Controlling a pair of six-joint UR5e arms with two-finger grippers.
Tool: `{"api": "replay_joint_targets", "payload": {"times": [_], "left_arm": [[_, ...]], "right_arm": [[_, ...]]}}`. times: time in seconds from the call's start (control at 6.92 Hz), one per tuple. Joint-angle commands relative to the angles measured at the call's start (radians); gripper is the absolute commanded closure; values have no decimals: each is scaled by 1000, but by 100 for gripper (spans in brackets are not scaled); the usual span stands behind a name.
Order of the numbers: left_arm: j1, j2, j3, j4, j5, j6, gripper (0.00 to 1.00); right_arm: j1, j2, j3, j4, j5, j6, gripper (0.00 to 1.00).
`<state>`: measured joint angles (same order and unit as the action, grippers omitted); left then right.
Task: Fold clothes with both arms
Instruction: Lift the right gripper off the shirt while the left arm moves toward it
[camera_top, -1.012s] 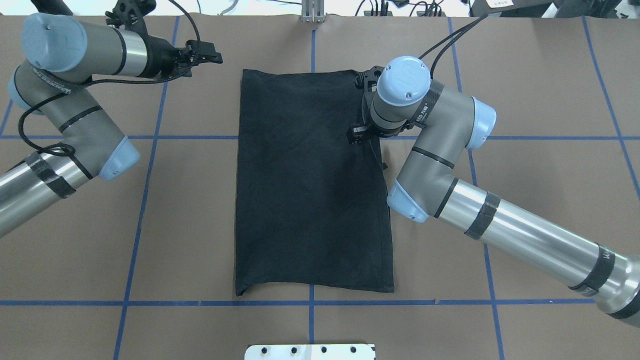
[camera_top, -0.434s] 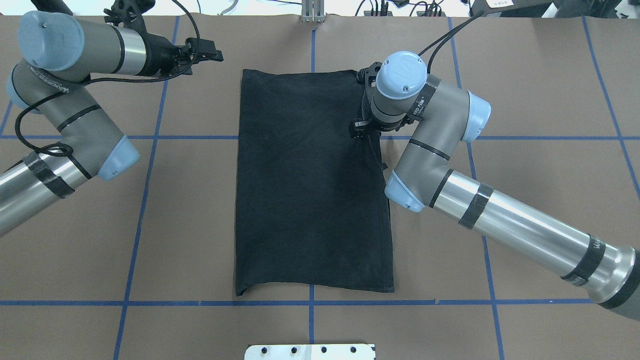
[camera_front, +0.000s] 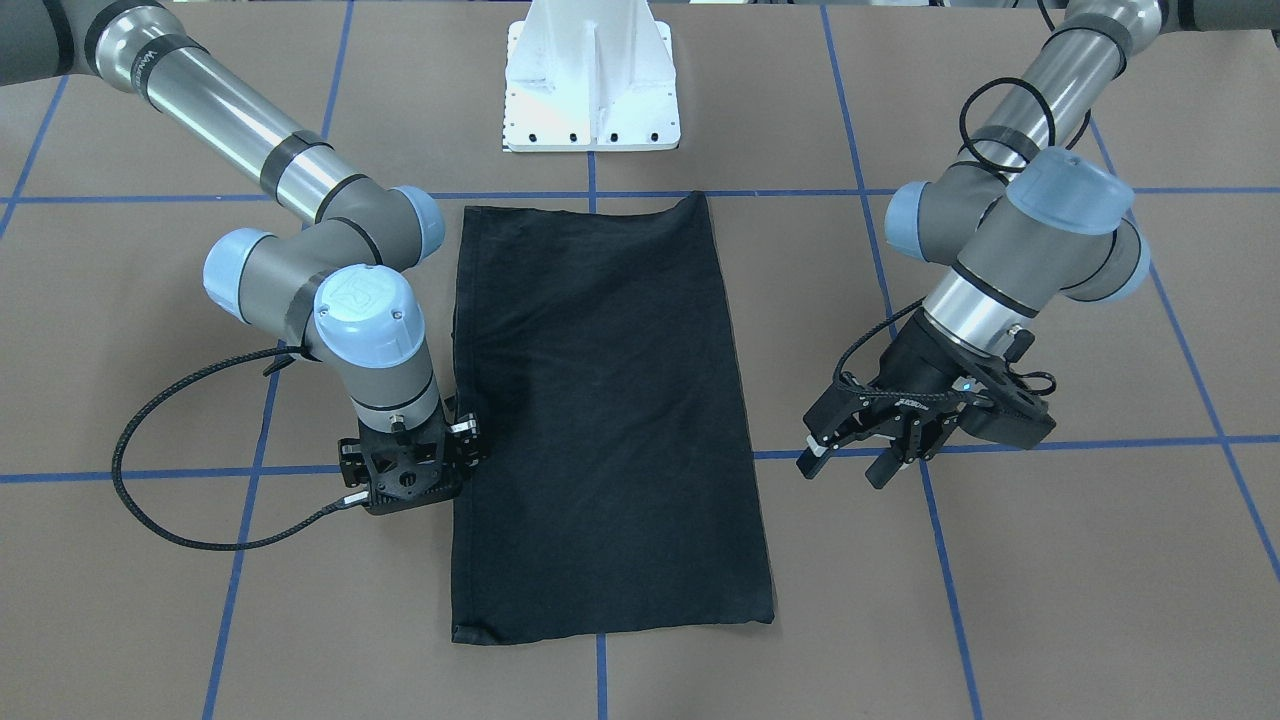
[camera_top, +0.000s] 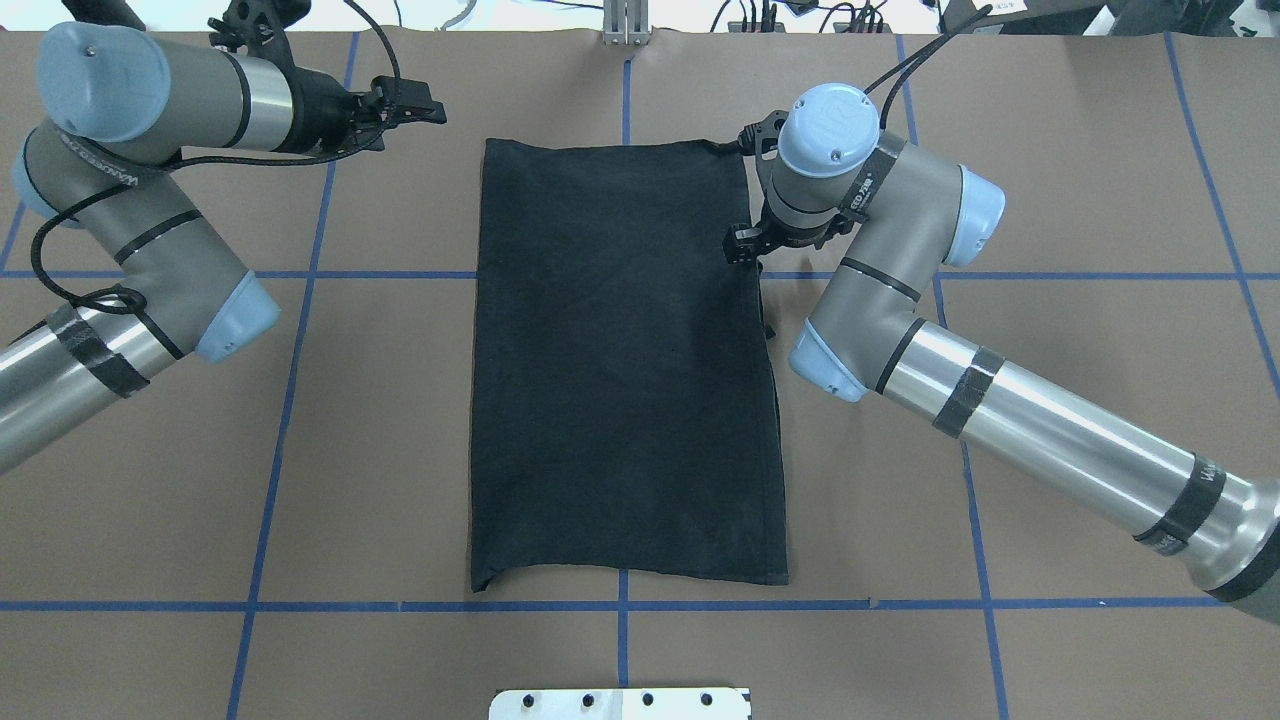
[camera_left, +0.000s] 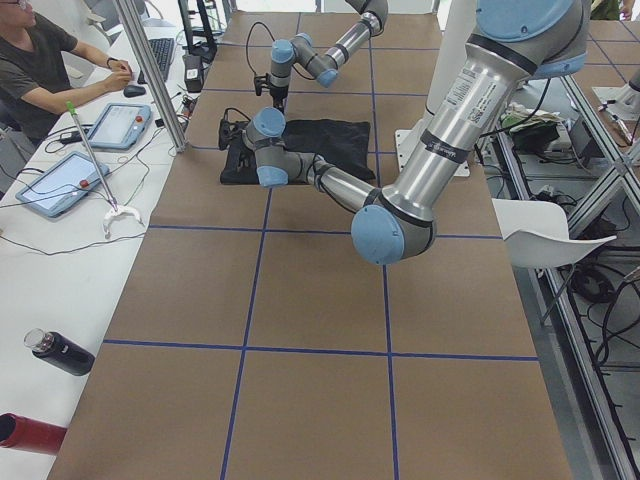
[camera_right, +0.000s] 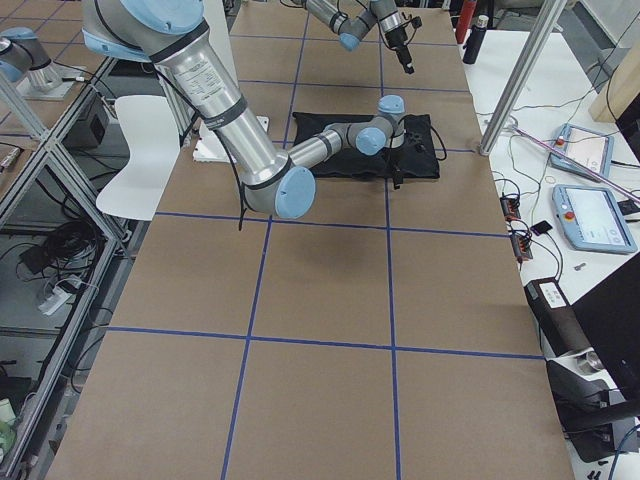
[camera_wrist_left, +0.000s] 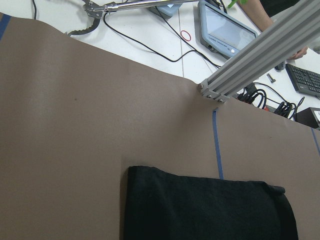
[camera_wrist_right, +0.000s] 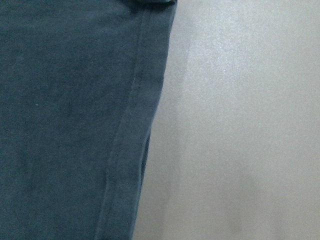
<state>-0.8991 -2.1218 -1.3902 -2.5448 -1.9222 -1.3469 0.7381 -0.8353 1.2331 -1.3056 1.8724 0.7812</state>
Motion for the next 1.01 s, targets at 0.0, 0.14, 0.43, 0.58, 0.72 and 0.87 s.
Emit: {"api": "replay_joint_targets", "payload": {"times": [0.0, 0.14, 0.43, 0.58, 0.72, 0.87], "left_arm": [[-1, 0, -10, 14, 0, 0, 0], [-1, 0, -16, 20, -1, 0, 0], [5, 38, -111, 56, -6, -41, 0], [43, 102, -236, 99, -20, -139, 0], [98, 194, -342, 104, -23, -191, 0], [164, 242, -421, 103, -23, -293, 0]], "right_arm": [[33, -10, -3, -1, 39, -20, 1], [55, -5, 3, -1, 86, -22, 1], [96, -24, 104, -12, 230, -2, 1], [95, -110, 234, -14, 243, 45, 1], [95, -184, 356, -18, 258, 96, 0], [93, -258, 468, -20, 290, 165, 0]]}}
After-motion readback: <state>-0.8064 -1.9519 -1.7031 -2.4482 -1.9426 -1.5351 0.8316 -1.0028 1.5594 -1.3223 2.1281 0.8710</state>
